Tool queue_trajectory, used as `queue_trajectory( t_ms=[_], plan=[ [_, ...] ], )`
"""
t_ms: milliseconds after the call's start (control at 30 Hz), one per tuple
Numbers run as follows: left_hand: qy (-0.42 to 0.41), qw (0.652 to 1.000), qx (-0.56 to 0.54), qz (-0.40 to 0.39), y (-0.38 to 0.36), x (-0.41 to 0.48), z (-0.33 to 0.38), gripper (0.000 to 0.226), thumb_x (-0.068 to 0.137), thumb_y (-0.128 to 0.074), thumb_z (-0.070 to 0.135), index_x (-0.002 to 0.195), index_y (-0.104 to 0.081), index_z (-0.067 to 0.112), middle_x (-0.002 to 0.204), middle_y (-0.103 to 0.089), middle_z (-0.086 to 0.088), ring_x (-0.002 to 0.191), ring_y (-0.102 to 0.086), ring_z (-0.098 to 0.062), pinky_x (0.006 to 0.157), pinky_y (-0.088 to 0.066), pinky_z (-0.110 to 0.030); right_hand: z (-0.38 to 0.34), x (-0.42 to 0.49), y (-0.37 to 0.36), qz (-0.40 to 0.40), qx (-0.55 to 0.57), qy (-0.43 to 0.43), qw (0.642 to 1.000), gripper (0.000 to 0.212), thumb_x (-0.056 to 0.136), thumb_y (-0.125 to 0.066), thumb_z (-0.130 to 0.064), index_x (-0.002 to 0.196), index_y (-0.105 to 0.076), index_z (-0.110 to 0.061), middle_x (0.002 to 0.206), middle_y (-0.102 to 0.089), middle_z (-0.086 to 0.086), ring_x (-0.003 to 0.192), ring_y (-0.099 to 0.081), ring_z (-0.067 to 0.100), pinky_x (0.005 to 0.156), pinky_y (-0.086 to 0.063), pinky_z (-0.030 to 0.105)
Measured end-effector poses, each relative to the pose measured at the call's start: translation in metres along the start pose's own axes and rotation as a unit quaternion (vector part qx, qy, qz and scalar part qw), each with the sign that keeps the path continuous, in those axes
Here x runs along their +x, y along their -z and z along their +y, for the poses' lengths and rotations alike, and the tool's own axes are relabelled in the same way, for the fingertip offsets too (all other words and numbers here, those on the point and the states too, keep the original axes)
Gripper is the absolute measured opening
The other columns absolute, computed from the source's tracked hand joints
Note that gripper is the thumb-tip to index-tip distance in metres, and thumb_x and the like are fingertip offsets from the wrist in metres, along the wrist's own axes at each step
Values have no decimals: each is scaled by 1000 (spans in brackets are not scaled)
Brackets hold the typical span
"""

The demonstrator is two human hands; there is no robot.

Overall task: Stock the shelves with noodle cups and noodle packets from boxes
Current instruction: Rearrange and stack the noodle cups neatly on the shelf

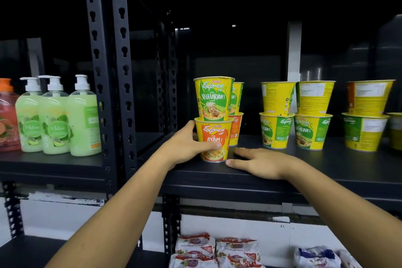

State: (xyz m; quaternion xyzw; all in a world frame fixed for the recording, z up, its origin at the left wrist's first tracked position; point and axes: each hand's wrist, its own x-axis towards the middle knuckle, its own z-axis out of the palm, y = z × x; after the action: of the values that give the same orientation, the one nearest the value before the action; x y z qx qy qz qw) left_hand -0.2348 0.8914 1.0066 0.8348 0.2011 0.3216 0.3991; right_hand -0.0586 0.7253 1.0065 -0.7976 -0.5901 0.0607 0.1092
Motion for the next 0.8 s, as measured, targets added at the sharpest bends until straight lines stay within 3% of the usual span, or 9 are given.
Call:
queue_trajectory(
  t_ms=[233, 367, 500, 800],
  plan=[
    [31, 999, -7, 22, 22, 8, -11, 84, 69, -94, 43, 139, -49, 30, 123, -70, 12, 110, -67, -5, 91, -54, -27, -1, -2, 1, -3, -1, -5, 1000, 84, 92, -33, -82, 161, -25, -35, 169, -20, -9, 154, -25, 20, 124, -23, 42],
    [52, 998, 8, 28, 32, 26, -18, 87, 68, -95, 43, 141, -50, 29, 124, -70, 10, 111, -66, -8, 94, -53, -32, -3, -5, 2, 1, -4, -5, 1000, 81, 94, -34, -78, 161, -26, -35, 169, -20, -9, 154, -24, 19, 123, -21, 39],
    [66, 997, 13, 36, 35, 44, -21, 84, 71, -94, 35, 142, -51, 24, 123, -69, 6, 107, -66, -8, 81, -51, -26, -3, -6, 2, 2, -1, -6, 1000, 81, 93, -34, -79, 161, -26, -36, 169, -21, -9, 154, -24, 20, 122, -22, 40],
    [96, 993, 32, 64, 37, 76, -29, 86, 72, -95, 26, 141, -43, 19, 126, -65, 1, 113, -63, -18, 97, -51, -37, 1, -3, 2, 5, 8, 0, 1000, 81, 91, -35, -81, 160, -28, -38, 169, -22, -11, 153, -26, 18, 120, -24, 38]
  ],
)
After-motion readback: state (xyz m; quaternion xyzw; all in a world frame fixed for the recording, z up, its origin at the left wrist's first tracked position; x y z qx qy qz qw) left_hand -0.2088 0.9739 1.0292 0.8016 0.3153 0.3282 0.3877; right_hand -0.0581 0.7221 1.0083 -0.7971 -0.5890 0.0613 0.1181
